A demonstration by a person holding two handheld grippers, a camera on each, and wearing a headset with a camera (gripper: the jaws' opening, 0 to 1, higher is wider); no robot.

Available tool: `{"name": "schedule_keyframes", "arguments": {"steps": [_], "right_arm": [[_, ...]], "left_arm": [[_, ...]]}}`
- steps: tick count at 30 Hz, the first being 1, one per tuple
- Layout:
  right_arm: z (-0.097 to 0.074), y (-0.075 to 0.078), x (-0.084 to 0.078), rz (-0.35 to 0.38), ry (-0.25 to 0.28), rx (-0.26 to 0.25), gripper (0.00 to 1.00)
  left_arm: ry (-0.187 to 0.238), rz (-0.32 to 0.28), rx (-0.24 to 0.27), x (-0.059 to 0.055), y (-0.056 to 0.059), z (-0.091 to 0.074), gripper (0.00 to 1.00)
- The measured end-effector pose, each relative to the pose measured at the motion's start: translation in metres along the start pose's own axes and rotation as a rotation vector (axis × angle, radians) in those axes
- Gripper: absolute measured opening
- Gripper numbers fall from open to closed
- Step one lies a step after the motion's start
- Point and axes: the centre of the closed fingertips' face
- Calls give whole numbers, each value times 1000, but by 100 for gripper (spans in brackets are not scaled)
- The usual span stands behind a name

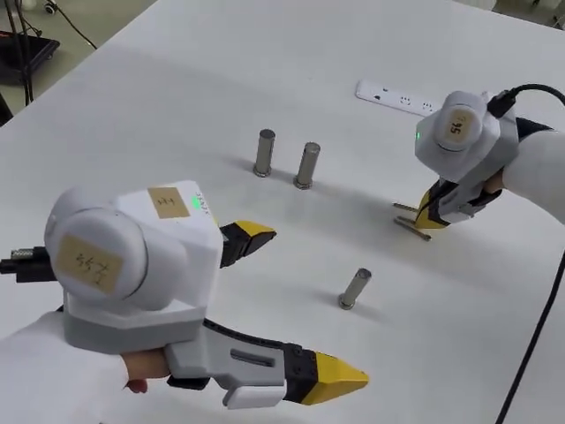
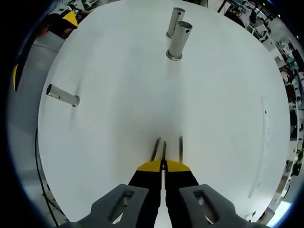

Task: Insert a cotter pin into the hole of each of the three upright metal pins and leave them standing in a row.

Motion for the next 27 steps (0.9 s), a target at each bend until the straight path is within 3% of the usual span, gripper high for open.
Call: {"name": "schedule_keyframes", "arguments": {"steps": [11, 21, 27], "right_arm": [[-8, -5, 1, 13, 18, -2, 0], [-40, 9, 7, -34, 95, -120, 0], [-66, -3, 7, -34, 140, -181, 0]], "left_arm": [[4, 6, -9, 2, 2, -2, 93], [-13, 20, -19, -1, 0, -2, 92], [-18, 32, -34, 1, 2, -1, 91]]}}
Point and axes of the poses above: the centre of the closed fingertips' face, and the gripper's own axes: z roughly forward along the fingers, y roughly to its right, x roughly out of its top, and after that the axes turned 1 degree about -y, right-handed
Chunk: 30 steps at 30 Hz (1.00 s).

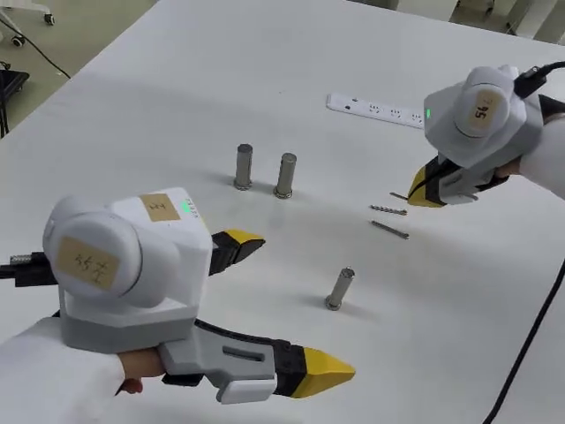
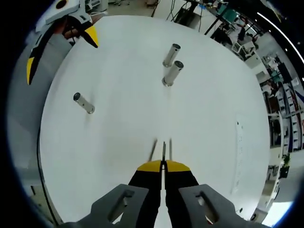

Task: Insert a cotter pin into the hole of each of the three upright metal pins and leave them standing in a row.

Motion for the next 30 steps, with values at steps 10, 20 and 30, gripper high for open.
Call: {"name": "schedule_keyframes", "arguments": {"steps": [10, 20, 30], "right_arm": [[-30, -13, 6, -48, 39, -122, 0], [-53, -28, 27, -32, 134, -246, 0], [-70, -47, 49, -30, 213, -301, 0]], "left_arm": [[-19, 15, -17, 0, -1, 1, 90], [-32, 19, -36, 4, -3, 3, 89], [-10, -20, -71, 15, -8, 4, 85]]}}
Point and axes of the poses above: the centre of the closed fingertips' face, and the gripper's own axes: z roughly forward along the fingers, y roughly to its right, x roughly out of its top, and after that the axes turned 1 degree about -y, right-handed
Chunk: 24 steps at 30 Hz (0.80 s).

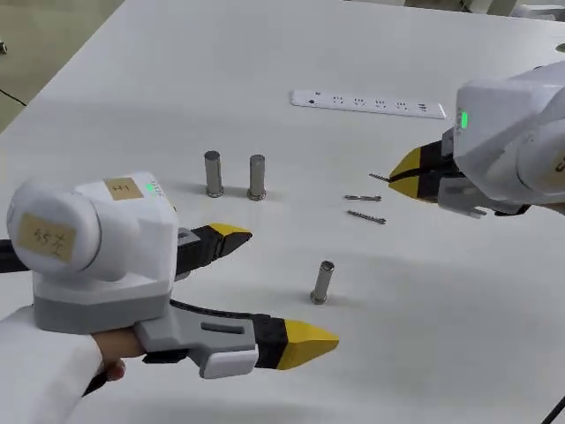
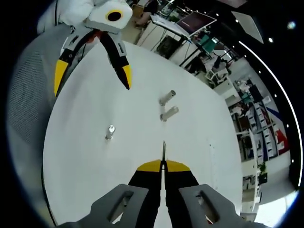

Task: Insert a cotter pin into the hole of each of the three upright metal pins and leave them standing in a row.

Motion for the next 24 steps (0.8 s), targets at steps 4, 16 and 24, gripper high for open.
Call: {"name": "schedule_keyframes", "arguments": {"steps": [4, 16, 24], "right_arm": [[-6, -3, 9, 16, 31, -39, 0], [-15, -16, 15, -23, 34, -133, 0], [-17, -27, 18, -21, 38, -139, 0]], "left_arm": [[12, -21, -9, 6, -4, 1, 82], [47, -31, -52, 26, -2, 14, 73], [72, -27, -65, 37, -2, 20, 55]]}}
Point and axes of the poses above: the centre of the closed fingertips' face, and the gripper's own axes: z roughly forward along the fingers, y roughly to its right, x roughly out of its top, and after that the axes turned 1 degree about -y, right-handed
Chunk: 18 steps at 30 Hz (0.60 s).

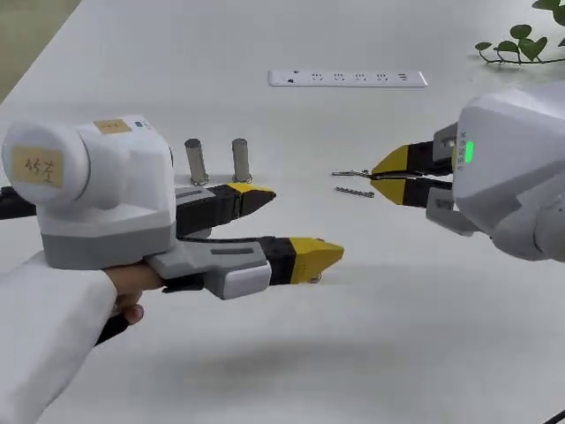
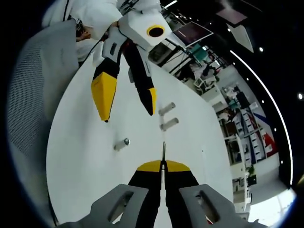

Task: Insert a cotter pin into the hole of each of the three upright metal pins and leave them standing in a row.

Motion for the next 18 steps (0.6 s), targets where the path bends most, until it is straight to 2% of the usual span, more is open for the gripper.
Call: {"name": "schedule_keyframes", "arguments": {"steps": [5, 8, 14, 18], "right_arm": [[0, -4, 5, 14, 12, 0, 0], [1, -7, 8, 10, 14, 0, 0], [2, -12, 13, 9, 23, 6, 0], [2, -15, 15, -6, 21, 5, 0]], "left_arm": [[17, 2, -11, 8, 0, 5, 51], [28, 0, -23, 13, 1, 8, 45], [42, -9, -38, 17, 3, 14, 38], [53, -15, -52, 19, 5, 15, 26]]}}
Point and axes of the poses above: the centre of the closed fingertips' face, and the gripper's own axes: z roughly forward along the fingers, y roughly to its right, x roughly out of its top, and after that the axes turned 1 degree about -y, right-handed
